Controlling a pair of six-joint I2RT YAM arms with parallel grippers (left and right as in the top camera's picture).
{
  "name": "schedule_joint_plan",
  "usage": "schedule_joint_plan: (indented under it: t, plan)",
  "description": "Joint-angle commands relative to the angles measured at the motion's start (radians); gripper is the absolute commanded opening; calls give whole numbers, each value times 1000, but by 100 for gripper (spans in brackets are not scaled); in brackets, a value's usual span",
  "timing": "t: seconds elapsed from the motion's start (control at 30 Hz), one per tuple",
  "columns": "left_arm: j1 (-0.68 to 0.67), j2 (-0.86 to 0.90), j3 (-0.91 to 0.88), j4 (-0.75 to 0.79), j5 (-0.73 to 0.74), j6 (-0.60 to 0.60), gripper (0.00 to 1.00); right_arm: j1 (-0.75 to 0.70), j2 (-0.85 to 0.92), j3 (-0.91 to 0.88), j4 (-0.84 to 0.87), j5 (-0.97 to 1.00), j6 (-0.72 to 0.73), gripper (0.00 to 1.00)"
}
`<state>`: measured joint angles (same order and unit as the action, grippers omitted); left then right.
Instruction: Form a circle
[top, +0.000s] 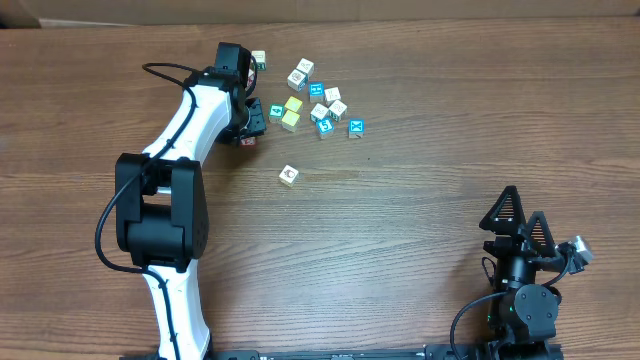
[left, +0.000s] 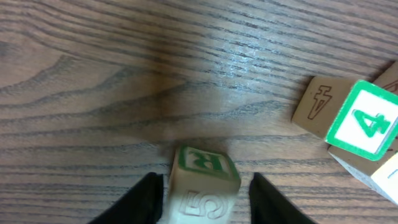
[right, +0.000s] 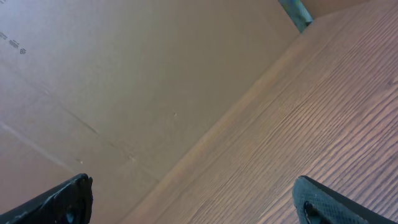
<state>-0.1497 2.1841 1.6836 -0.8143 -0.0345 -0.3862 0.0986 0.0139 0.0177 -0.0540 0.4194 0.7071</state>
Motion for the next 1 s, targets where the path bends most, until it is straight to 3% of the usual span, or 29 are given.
schedule_joint_plan:
  t: [0.0, 0.33, 0.5, 0.97]
  plan:
    - [-2, -13, -20, 3, 2, 10, 46, -4, -11, -10, 0, 6, -1, 100]
    - [-2, -13, -21, 3, 2, 67, 38, -4, -11, -10, 0, 6, -1, 100]
    - [-2, -13, -21, -3, 6, 96, 27, -4, -11, -10, 0, 6, -1, 100]
    - [-7, -13, -26, 6, 2, 103, 35, -4, -11, -10, 0, 6, -1, 100]
